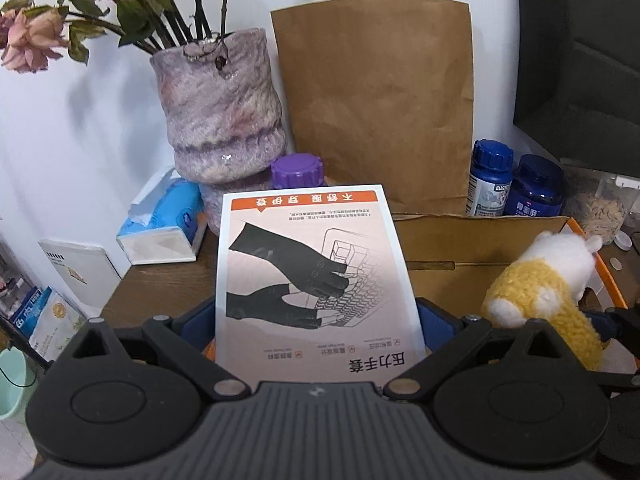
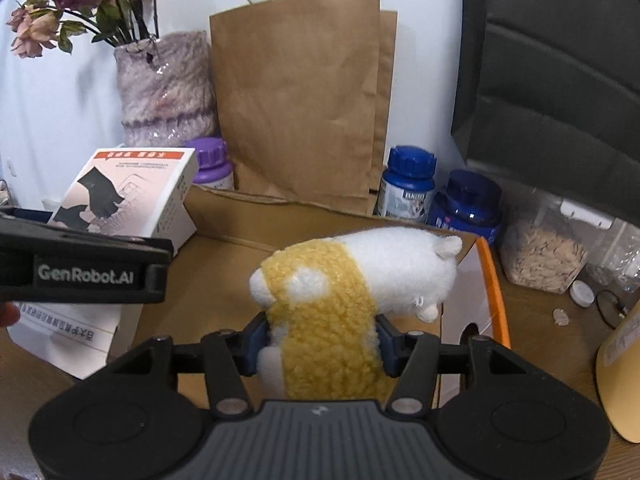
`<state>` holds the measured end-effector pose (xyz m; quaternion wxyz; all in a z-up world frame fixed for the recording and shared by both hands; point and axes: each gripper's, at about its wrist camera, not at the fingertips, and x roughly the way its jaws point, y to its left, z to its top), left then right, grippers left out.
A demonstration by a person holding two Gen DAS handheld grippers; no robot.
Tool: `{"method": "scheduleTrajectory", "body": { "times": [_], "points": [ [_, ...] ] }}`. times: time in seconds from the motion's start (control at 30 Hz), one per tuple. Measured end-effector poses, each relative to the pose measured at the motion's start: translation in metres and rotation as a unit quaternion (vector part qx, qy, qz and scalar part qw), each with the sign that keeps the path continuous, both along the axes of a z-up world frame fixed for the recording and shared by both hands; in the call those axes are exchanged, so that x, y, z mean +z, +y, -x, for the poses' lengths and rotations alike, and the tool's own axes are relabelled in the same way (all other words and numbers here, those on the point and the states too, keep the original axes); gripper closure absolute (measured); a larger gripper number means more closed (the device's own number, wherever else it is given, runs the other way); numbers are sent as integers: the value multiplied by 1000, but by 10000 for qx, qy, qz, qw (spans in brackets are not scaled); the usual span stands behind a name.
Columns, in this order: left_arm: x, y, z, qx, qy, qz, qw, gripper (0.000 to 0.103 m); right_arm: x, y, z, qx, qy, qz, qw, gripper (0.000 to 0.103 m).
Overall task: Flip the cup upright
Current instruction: 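Lower the glove box into the red box while the right gripper releases the plush toy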
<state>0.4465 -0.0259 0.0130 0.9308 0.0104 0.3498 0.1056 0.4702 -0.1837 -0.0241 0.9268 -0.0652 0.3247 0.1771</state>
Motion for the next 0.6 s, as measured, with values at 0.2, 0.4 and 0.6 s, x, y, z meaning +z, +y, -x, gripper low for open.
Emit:
{"method": "scheduleTrajectory", "body": {
  "times": [0.2,0.4,0.6],
  "points": [
    [-3,9,1,-35,-15,146,9999,0,-1,-6,4,21,-103,-160,9998,5],
    [0,17,8,36,-12,388,9992,0,4,-4,14,136,-147,-174,9996,0],
    [7,19,21,49,-65,414,9991,0,13,-7,28,149,-223,-208,9994,0]
  ]
}}
